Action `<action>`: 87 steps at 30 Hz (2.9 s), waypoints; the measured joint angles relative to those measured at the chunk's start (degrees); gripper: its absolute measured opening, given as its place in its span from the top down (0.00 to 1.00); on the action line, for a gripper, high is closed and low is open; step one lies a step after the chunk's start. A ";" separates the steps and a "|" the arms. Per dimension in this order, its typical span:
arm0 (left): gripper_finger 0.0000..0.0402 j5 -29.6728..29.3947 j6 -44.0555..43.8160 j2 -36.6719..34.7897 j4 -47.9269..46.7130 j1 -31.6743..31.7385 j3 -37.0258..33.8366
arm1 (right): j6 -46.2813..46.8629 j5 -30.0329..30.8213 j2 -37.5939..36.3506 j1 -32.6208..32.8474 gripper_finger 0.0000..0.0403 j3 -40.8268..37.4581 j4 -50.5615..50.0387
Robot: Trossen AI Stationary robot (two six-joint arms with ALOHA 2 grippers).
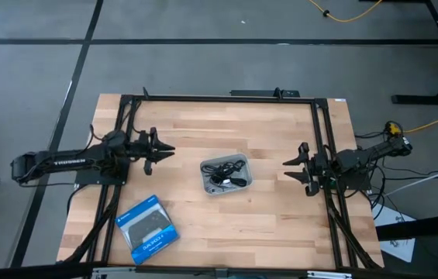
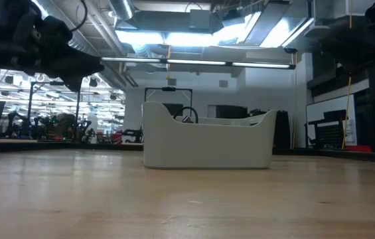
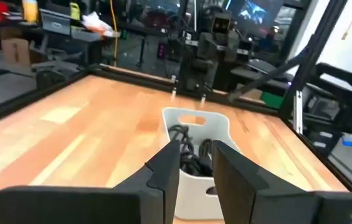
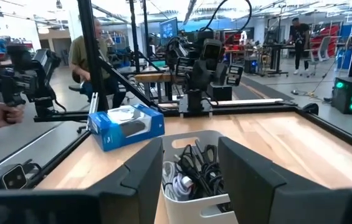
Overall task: Pick and place USB-C Cables
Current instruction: Return to Home Position
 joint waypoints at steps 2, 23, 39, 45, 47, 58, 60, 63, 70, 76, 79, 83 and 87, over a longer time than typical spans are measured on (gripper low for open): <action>0.78 -1.92 0.25 -0.02 0.38 -2.39 0.02 | -0.23 0.04 0.01 -0.03 0.60 0.00 0.01; 0.79 -7.87 1.46 0.07 -3.75 -19.15 0.02 | -0.16 0.08 0.02 -0.11 0.60 0.04 -0.10; 0.78 -11.03 0.21 0.05 -6.91 -19.13 0.02 | -0.16 0.09 0.02 -0.12 0.60 0.09 -0.16; 0.78 -10.48 0.16 -3.97 -5.18 -19.15 0.02 | -0.16 0.10 0.02 -0.12 0.60 0.11 -0.15; 0.78 -10.48 0.17 -6.23 -5.64 -19.15 0.00 | -0.16 0.10 0.02 -0.13 0.60 0.11 -0.14; 0.78 -10.63 0.15 -20.53 -23.23 -19.16 0.03 | -0.16 0.10 0.02 -0.13 0.60 0.11 -0.14; 0.78 -11.38 0.15 -22.62 -23.44 -19.15 0.07 | -0.16 0.10 0.04 -0.13 0.60 0.11 -0.14; 0.78 -12.48 0.13 -24.28 -23.53 -19.17 0.07 | -0.15 0.13 0.02 -0.13 0.60 0.11 -0.14; 0.78 -12.41 0.15 -24.15 -23.64 -19.15 0.04 | -0.14 0.11 -0.33 -0.23 0.60 0.04 -3.70; 0.78 -12.37 0.15 -24.15 -23.62 -19.15 0.04 | -0.14 -0.25 0.17 -2.26 0.60 0.00 -3.51; 0.78 -12.35 0.15 -24.09 -23.66 -19.16 0.04 | -0.14 -0.25 0.74 -4.52 0.60 0.00 -3.51; 0.78 -12.35 0.15 -23.51 -23.69 -19.15 0.04 | -0.14 -0.31 1.09 -5.82 0.60 0.00 -3.55; 0.79 -12.33 0.15 -23.49 -23.68 -19.15 0.04 | -0.14 -0.33 0.90 -5.84 0.60 0.00 -3.51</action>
